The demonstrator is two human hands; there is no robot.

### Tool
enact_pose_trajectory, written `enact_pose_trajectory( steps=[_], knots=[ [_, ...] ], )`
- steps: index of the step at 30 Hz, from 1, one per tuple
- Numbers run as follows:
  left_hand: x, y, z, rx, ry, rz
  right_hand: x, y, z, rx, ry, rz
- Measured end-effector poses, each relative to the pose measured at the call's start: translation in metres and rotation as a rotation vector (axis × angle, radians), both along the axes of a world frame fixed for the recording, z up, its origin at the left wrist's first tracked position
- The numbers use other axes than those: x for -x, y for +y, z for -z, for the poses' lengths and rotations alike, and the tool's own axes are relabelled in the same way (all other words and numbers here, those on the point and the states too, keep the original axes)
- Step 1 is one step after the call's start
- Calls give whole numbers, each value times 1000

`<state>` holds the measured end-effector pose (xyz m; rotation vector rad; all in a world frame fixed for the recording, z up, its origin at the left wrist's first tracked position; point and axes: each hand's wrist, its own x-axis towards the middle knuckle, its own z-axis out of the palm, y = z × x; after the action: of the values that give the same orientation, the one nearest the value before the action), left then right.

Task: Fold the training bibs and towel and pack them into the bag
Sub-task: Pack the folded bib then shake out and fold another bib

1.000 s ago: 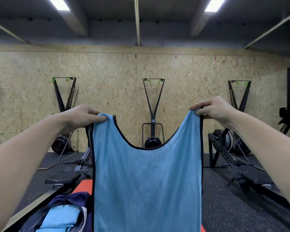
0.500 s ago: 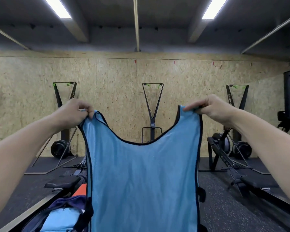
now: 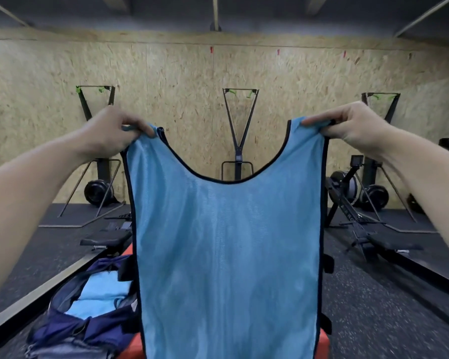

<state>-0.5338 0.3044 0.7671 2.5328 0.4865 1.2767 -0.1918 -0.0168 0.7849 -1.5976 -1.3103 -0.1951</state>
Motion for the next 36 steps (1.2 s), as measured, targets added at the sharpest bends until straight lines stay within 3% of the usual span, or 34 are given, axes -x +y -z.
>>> enact_pose_trajectory(
  steps=[9, 19, 31, 36],
  knots=[
    [-68, 66, 62, 67, 205, -15, -50, 63, 73, 156, 43, 118],
    [-181, 191, 180, 128, 399, -17, -169, 203, 189, 323, 76, 178],
    [-321, 345, 406, 275, 650, -13, -278, 365, 395, 612, 45, 230],
    [-382, 409, 396, 163, 633, -88, -333, 442, 389, 548, 20, 257]
  ],
)
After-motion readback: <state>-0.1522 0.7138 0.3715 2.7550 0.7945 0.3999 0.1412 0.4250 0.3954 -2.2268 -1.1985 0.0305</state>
